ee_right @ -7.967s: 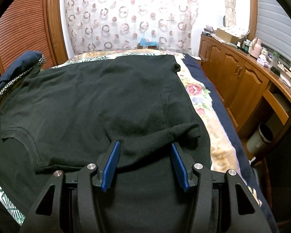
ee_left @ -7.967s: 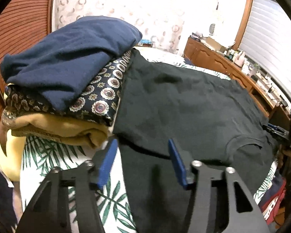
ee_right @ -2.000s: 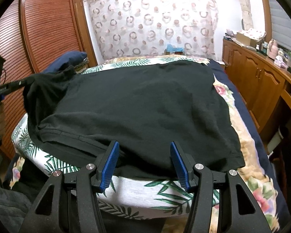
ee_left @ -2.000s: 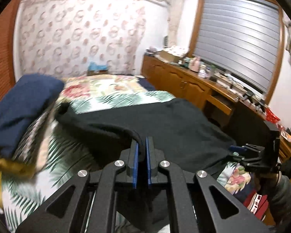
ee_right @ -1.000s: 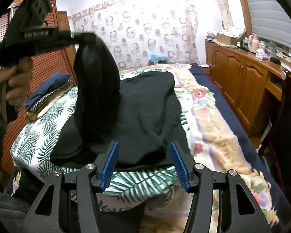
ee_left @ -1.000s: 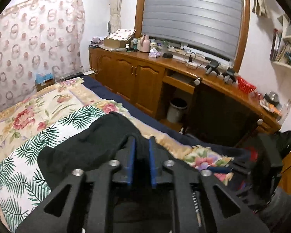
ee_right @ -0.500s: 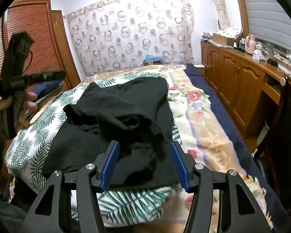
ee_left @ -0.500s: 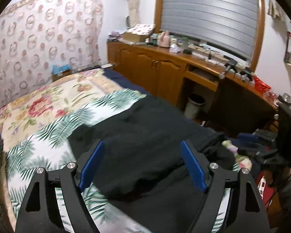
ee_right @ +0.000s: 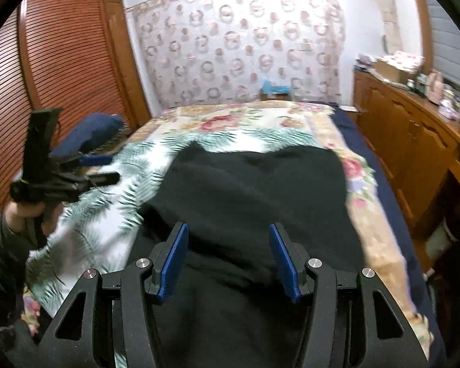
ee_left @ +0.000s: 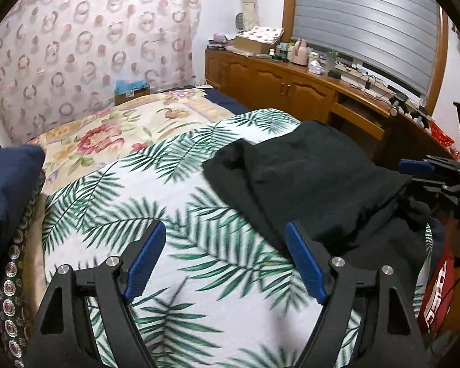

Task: Fold small clothes
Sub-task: 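Grasp the folded shirt with the right gripper while the left gripper lifts away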

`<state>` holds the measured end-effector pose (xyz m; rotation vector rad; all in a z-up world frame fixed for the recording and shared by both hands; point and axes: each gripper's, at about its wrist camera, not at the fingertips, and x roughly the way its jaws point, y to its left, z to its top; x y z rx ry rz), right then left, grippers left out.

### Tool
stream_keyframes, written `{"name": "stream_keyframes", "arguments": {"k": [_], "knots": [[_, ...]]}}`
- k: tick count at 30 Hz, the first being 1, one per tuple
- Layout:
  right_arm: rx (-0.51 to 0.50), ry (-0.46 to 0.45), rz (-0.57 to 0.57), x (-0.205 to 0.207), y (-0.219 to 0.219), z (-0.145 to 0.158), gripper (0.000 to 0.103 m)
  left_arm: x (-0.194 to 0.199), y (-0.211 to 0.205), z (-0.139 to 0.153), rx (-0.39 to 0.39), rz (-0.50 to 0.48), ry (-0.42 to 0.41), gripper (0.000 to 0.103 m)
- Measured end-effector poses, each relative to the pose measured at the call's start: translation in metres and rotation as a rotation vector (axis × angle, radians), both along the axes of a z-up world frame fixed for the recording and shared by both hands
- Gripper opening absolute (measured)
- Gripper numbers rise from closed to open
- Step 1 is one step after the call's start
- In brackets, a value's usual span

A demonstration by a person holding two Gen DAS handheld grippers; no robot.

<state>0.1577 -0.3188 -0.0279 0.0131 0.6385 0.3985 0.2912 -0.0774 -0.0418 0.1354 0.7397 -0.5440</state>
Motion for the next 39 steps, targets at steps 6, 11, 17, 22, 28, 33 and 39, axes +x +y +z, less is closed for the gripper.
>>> {"name": "stream_keyframes", "arguments": {"k": [6,11,17,22,28,33,39], "knots": [[-0.027,0.037,0.089,0.030,0.036,-0.007,0.057,0.009,0.019,-0.013,0.005,0.009,-0.013,0.081],[-0.072,0.090,0.144,0.050,0.062,-0.017,0.057,0.014,0.032,-0.024,-0.021,0.012,0.004,0.081],[-0.132,0.158,0.177,0.071,0.073,-0.025,0.057,0.012,0.035,-0.030,0.008,0.026,0.000,0.081],[-0.187,0.223,0.178,0.083,0.079,-0.029,0.035,0.011,0.035,-0.031,0.002,0.014,0.000,0.081],[-0.174,0.188,0.161,0.096,0.056,-0.002,0.005,0.008,0.033,-0.032,-0.006,0.007,0.005,0.081],[-0.194,0.096,0.081,0.111,0.027,0.041,0.005,0.007,0.033,-0.031,-0.010,0.010,0.003,0.081],[-0.269,0.066,-0.039,0.154,-0.009,0.060,0.005,0.006,0.035,-0.031,-0.024,0.019,0.006,0.081]]}}
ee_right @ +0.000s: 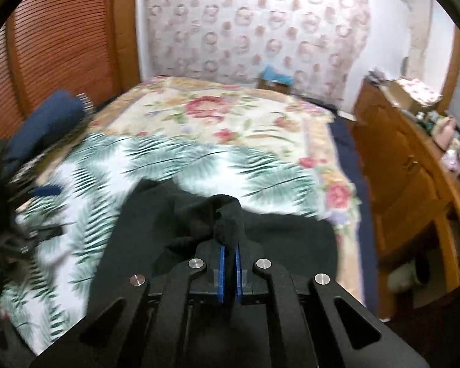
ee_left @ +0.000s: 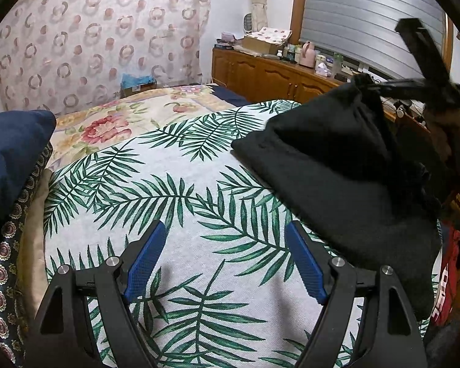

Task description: Fold small clothes

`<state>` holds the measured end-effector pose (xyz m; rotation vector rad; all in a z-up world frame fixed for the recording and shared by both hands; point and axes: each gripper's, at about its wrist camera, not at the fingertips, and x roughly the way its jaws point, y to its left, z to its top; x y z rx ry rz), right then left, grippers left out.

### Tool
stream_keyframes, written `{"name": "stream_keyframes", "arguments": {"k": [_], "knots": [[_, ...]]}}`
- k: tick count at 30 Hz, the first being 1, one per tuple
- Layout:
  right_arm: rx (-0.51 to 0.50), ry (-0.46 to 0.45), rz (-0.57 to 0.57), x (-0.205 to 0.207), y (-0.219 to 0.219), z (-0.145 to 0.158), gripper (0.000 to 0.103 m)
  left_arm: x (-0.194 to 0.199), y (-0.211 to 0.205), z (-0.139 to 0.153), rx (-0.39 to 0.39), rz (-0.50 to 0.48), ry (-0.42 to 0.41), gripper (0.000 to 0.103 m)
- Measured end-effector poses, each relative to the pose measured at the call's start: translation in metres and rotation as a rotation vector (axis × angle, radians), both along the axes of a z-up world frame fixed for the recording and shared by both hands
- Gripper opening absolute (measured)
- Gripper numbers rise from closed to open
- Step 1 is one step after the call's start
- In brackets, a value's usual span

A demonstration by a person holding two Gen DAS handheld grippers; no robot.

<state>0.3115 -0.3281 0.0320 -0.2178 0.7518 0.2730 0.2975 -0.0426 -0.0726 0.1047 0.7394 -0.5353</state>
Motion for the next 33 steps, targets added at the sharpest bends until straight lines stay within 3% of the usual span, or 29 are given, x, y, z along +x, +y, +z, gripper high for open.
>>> {"name": "stream_keyframes", "arguments": {"k": [7,11,12,13,15,17,18,26,33], "knots": [[-0.030,0.028,-0.103,0.057,-0.023,-0.012,0.005,0.001,0.001,-0.002,0.004,-0.002,0.003,0.081],[-0.061,0.062,-0.165,0.090,-0.019,-0.035,0.005,0.003,0.002,-0.004,0.008,-0.001,0.008,0.081],[-0.068,0.073,-0.180,0.097,-0.017,-0.039,0.008,0.003,0.001,-0.004,0.008,-0.001,0.008,0.081],[-0.080,0.078,-0.196,0.102,-0.015,-0.041,0.019,0.003,0.001,-0.004,0.008,-0.001,0.008,0.081],[-0.116,0.070,-0.235,0.112,-0.009,-0.042,0.031,0.003,0.001,-0.004,0.010,0.000,0.009,0.081],[-0.093,0.076,-0.242,0.114,-0.008,-0.039,0.041,0.003,0.000,-0.004,0.013,0.000,0.009,0.081],[-0.083,0.071,-0.248,0.111,-0.008,-0.037,0.045,0.003,0.000,-0.004,0.013,-0.001,0.008,0.081],[0.003,0.057,-0.168,0.041,-0.004,-0.031,0.045,0.002,-0.004,-0.005,0.022,-0.010,-0.002,0.081],[0.013,0.082,-0.102,-0.031,0.013,-0.051,0.045,-0.006,-0.015,-0.002,0.040,-0.043,-0.033,0.081]]}}
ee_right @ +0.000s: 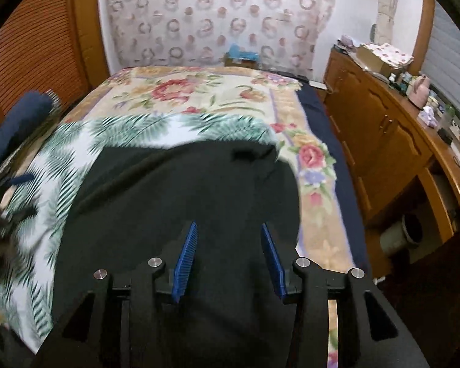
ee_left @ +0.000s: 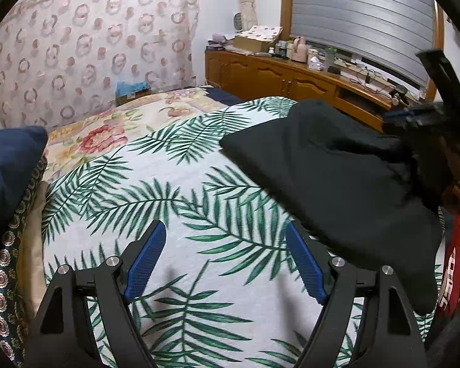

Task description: Fold small clothes

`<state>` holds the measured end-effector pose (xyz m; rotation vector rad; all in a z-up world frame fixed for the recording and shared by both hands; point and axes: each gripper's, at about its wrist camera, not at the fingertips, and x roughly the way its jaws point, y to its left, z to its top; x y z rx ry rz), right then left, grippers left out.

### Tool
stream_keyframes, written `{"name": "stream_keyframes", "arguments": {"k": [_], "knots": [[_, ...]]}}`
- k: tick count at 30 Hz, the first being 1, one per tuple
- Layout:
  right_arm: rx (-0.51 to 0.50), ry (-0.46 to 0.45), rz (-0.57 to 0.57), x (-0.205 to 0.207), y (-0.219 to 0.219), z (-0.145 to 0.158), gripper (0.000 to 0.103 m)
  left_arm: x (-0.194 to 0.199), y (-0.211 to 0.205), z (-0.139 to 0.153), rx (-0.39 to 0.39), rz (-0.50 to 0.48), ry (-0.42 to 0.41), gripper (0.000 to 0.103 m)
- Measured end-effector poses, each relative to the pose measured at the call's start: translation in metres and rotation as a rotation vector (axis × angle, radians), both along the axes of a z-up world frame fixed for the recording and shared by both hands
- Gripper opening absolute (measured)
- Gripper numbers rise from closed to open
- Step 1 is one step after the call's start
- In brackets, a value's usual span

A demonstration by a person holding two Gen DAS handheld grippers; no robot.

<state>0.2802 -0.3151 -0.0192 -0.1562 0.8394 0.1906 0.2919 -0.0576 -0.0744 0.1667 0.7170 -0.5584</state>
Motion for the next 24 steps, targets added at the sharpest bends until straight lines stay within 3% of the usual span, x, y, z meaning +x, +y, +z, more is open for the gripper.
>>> {"name": "stream_keyframes", "arguments": {"k": [6,14,15,16,17,20,24], "knots": [[0.007,0.004,-0.004,-0.042,0.001,-0.013,0.045,-0.009,-0.012,0.009,-0.011,-0.015,0.016,0.081],[0.012,0.016,0.036,-0.067,-0.012,-0.027,0.045,-0.034,-0.041,0.015,-0.002,-0.049,0.039,0.081],[0.010,0.011,0.048,-0.066,-0.015,-0.024,0.035,-0.038,-0.045,0.016,-0.002,-0.054,0.042,0.081],[0.012,0.011,0.060,-0.068,-0.019,-0.023,0.013,-0.040,-0.050,0.016,-0.004,-0.059,0.046,0.081],[0.015,0.012,0.066,-0.072,-0.022,-0.022,0.007,-0.042,-0.054,0.016,-0.007,-0.065,0.052,0.081],[0.038,-0.001,0.068,-0.086,-0.037,-0.019,0.001,-0.051,-0.073,0.017,-0.007,-0.092,0.068,0.081],[0.059,-0.034,0.023,-0.109,-0.062,-0.014,0.000,-0.061,-0.092,0.017,0.003,-0.123,0.067,0.081]]}}
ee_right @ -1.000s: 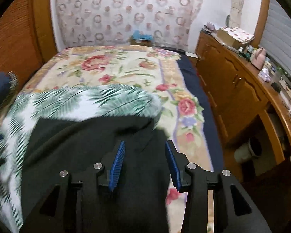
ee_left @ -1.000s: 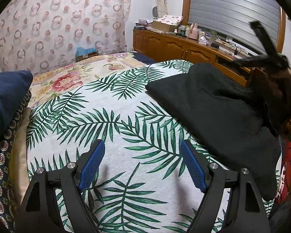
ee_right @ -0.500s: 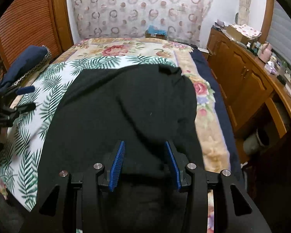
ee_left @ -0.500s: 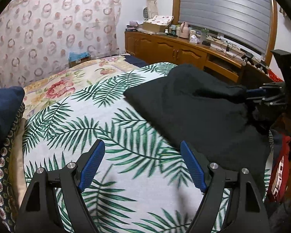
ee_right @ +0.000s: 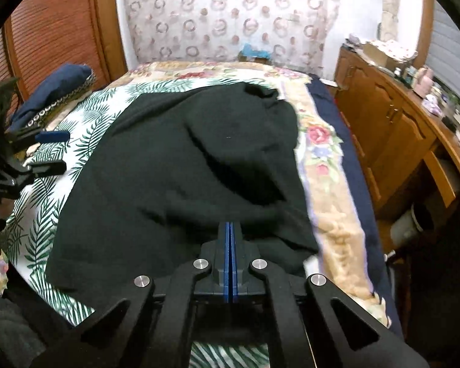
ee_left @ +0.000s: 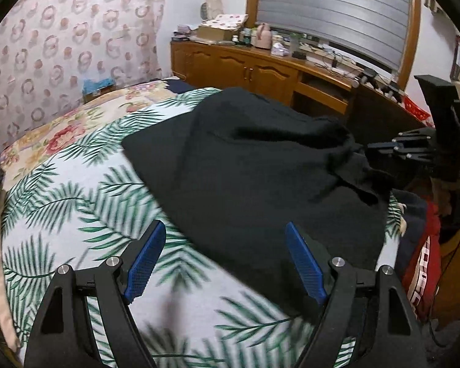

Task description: Fold small clothes

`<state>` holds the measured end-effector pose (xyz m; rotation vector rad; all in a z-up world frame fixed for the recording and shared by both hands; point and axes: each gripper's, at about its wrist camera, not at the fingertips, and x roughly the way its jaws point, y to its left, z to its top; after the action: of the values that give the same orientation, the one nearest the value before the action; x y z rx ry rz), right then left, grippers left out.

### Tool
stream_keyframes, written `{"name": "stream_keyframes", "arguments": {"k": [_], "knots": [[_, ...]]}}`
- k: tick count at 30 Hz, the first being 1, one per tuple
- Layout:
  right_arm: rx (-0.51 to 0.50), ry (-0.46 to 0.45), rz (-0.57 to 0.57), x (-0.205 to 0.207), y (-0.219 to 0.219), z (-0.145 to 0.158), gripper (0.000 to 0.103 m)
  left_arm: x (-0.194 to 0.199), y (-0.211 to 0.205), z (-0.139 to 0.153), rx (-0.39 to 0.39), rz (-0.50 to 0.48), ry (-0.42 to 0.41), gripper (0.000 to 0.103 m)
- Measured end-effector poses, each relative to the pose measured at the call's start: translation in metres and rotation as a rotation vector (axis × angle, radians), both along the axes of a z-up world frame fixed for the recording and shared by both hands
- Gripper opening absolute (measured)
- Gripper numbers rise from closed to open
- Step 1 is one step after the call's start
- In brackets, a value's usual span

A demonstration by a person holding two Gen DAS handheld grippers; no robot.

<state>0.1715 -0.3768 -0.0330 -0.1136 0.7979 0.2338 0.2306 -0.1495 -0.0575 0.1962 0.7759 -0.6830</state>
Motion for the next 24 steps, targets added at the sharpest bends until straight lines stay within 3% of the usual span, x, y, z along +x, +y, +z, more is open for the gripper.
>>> {"name": "stream_keyframes", "arguments": {"k": [5,7,9,10,16,20,22,24], "knots": [[0.032,-0.040,-0.032,-0.015,-0.004,0.002,0.004,-0.009,-0.017,-0.004,0.007,-0.019,0.011,0.081],[0.038,-0.058,-0.033,-0.015,0.005,0.001,0.030,-0.010,-0.023,-0.008,0.022,-0.021,0.017,0.081],[0.076,-0.070,-0.005,-0.013,0.015,-0.003,0.049,-0.012,-0.027,-0.013,0.044,-0.020,0.023,0.081],[0.097,-0.075,0.014,-0.010,0.019,-0.005,0.050,-0.012,-0.029,-0.016,0.053,-0.019,0.029,0.081],[0.150,-0.061,0.051,0.019,0.039,-0.020,0.050,-0.014,-0.037,-0.035,0.091,-0.015,0.057,0.081],[0.080,-0.038,0.035,0.028,0.039,-0.033,0.050,-0.014,-0.036,-0.037,0.085,-0.013,0.053,0.088],[0.066,-0.027,0.032,0.029,0.035,-0.034,0.040,-0.013,-0.036,-0.038,0.092,-0.013,0.056,0.092],[0.059,-0.017,0.036,0.028,0.031,-0.036,0.013,-0.013,-0.041,-0.039,0.104,-0.018,0.057,0.094]]}}
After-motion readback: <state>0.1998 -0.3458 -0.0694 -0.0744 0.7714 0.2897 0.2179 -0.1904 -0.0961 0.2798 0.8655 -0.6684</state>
